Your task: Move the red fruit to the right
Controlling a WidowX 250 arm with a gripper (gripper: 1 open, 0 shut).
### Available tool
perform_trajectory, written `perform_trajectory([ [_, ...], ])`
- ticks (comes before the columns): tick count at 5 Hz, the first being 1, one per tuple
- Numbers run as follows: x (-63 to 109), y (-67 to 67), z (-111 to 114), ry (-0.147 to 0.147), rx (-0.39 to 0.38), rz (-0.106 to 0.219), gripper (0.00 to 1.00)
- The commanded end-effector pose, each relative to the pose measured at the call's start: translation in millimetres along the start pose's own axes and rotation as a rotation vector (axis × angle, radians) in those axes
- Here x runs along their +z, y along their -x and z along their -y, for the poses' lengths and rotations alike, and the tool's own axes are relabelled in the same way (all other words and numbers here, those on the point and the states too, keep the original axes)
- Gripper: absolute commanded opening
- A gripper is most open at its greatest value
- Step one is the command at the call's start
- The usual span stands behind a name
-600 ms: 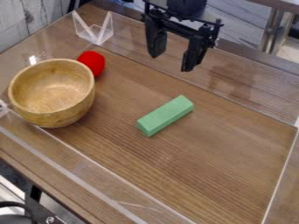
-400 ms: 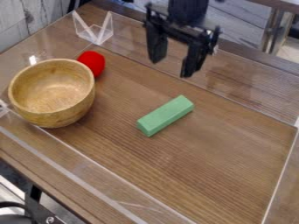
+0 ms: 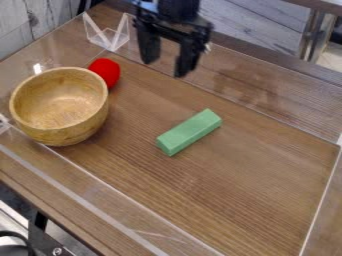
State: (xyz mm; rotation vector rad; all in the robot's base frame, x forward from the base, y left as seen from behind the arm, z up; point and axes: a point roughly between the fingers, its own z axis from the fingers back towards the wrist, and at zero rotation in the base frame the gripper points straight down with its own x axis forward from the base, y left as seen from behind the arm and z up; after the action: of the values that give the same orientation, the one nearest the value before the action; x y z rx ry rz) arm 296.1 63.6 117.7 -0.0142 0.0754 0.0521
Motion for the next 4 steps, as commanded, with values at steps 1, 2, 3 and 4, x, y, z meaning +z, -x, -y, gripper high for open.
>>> perform_trajectory([
  [1, 18.0, -12.7, -36, -0.024, 0.039, 0.092, 1.00],
  [2, 12.5, -16.4, -54, -0.028, 0.112, 0.100, 1.00],
  [3, 2.6, -19.6, -57, -0.027, 0.160, 0.084, 1.00],
  [4, -12.2, -23.5, -74, -0.030, 0.174, 0.080, 1.00],
])
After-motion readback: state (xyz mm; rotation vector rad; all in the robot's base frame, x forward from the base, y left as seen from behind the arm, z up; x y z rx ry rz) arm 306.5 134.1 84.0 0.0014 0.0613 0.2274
